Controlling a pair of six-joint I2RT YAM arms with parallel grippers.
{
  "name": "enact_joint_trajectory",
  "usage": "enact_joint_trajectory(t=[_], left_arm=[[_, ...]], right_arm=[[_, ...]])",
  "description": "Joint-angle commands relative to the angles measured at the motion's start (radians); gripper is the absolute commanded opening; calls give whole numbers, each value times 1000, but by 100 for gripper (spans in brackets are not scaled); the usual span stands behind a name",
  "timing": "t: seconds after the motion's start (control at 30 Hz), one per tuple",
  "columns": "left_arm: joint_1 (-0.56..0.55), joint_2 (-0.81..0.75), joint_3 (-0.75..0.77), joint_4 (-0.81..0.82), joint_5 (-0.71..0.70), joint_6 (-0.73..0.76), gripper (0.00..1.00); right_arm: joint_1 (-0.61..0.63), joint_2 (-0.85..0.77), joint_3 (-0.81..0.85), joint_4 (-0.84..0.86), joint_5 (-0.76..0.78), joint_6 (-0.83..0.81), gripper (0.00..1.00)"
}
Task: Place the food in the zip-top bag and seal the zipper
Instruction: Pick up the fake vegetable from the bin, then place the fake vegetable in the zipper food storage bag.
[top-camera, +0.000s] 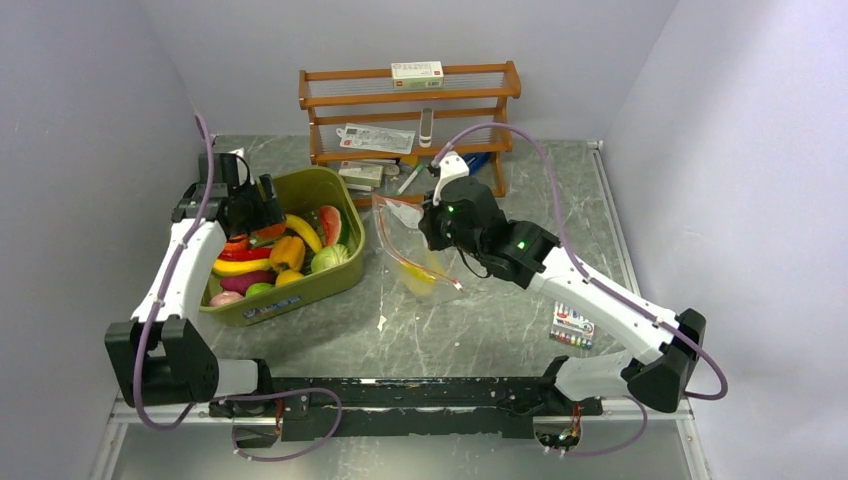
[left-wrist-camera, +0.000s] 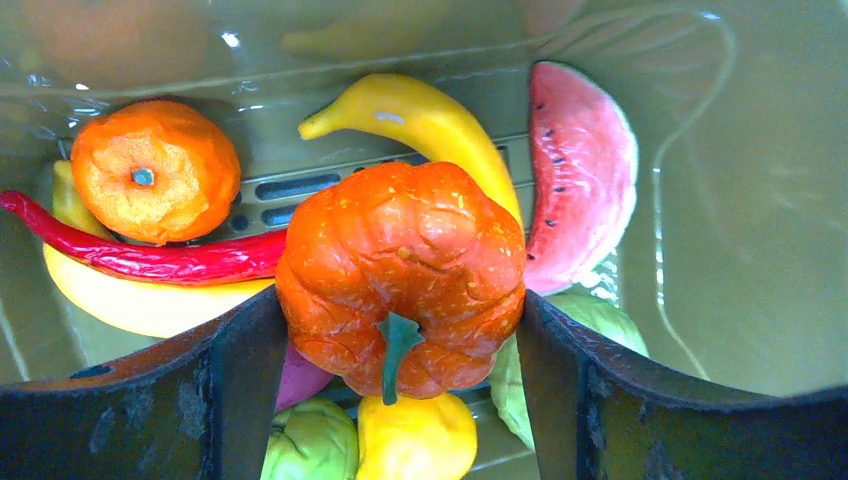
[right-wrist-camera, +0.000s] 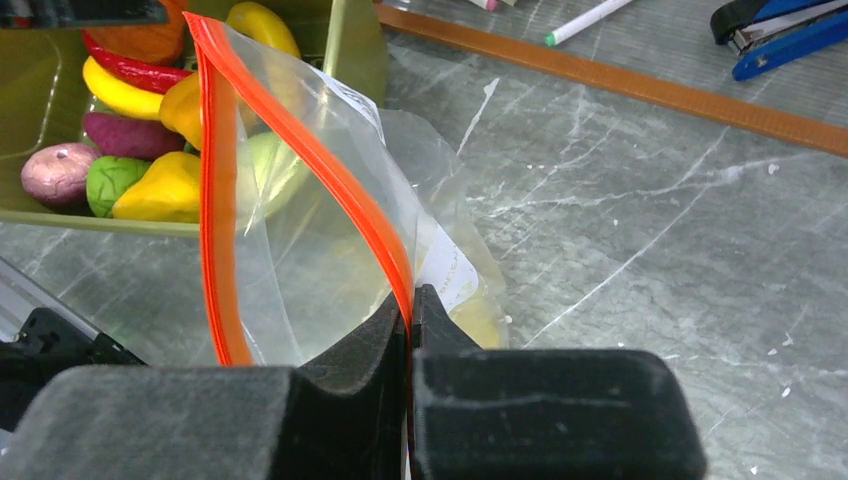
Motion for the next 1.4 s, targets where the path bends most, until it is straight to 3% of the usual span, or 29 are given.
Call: enact_joint_trajectory(t=[0.0, 0.27, 0.53, 0.6, 0.73, 0.9, 1.13, 1.37], left_arm=[[-6, -92, -2, 4, 84, 8, 35], [-6, -180, 28, -14, 213, -10, 36], [-6, -292, 27, 59, 590, -66, 34], [-12, -328, 12, 143, 782, -156, 34], [-48, -374, -53, 345, 923, -317, 34], [-187, -371, -105, 448, 834, -381, 35], [-366, -292, -183, 674, 821, -500, 33], [-424, -206, -194, 540, 705, -429, 31]], right_arm=[[-1, 24, 23, -29, 17, 44, 0], [-2, 35, 18, -15, 24, 74, 0], [-2, 86, 46, -12, -8, 90, 0], [-1, 103, 59, -10, -19, 95, 0], [-2, 115, 53, 19, -38, 104, 0], [0, 126, 67, 44, -69, 115, 0], [-1, 116, 54, 75, -89, 135, 0], [-1, 89, 47, 111, -103, 152, 0]])
